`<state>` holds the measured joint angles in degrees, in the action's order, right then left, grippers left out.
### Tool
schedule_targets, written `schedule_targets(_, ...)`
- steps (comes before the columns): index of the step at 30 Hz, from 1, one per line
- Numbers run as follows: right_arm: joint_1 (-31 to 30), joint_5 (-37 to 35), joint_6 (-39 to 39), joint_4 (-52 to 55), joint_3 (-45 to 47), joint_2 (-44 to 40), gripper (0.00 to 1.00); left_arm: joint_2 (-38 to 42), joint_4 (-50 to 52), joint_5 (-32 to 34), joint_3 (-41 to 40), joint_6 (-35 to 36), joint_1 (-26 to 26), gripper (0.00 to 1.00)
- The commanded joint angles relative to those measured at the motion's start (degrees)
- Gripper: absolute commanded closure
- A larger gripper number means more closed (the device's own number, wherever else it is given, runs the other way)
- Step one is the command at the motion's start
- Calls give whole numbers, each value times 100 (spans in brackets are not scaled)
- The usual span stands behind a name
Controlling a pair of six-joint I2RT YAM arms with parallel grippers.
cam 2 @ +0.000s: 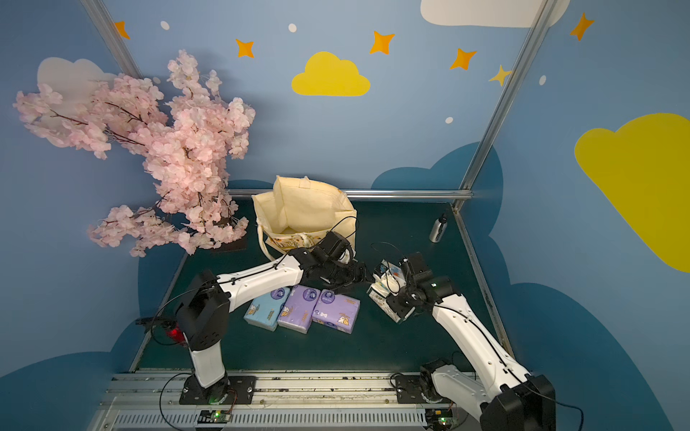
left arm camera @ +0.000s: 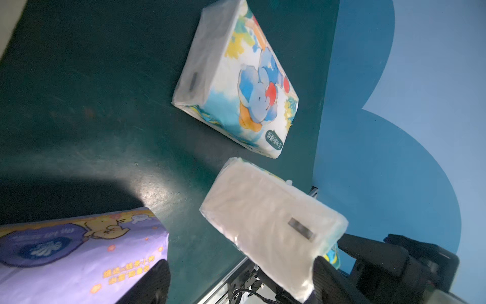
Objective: Put tissues into the canvas bag
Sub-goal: Pick up the pack of facial tissues from the center of the board, then place the pack of facial tissues in the canvas bag.
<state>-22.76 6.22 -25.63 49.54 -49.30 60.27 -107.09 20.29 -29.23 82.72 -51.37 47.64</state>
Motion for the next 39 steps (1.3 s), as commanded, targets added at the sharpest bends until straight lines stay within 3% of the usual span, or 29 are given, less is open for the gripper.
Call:
schedule_targets(1,152,-118,-136,287,-329,-165,81,138,-13,166,165,-3,46,15)
schedule_targets(8,949,855,78,170,-764,-589,80,300,222,551,342,105,221,14)
schedule_targets(16,1235,1382,180,170,-1414,-604,80,854,368,1184,421,392,390,9)
schedule_targets(24,1635,2424,755,-401,-2380,-402,80,1784,909,2415,411,937,460,3)
schedule_targets(26,1635,2660,1211,-788,-2542,-296,82,2092,1073,2881,421,1164,460,0)
schedule_targets(29,1529,3093,1853,-1369,-2733,-111,80,2511,1214,3534,366,1443,409,0)
schedule_targets(33,1003,2941,2219,-1776,-3123,284,79,2952,1477,4007,323,1651,136,0)
schedule_targets(39,110,2478,2369,-2572,-3929,1233,78,3228,1969,3644,406,1553,-893,0)
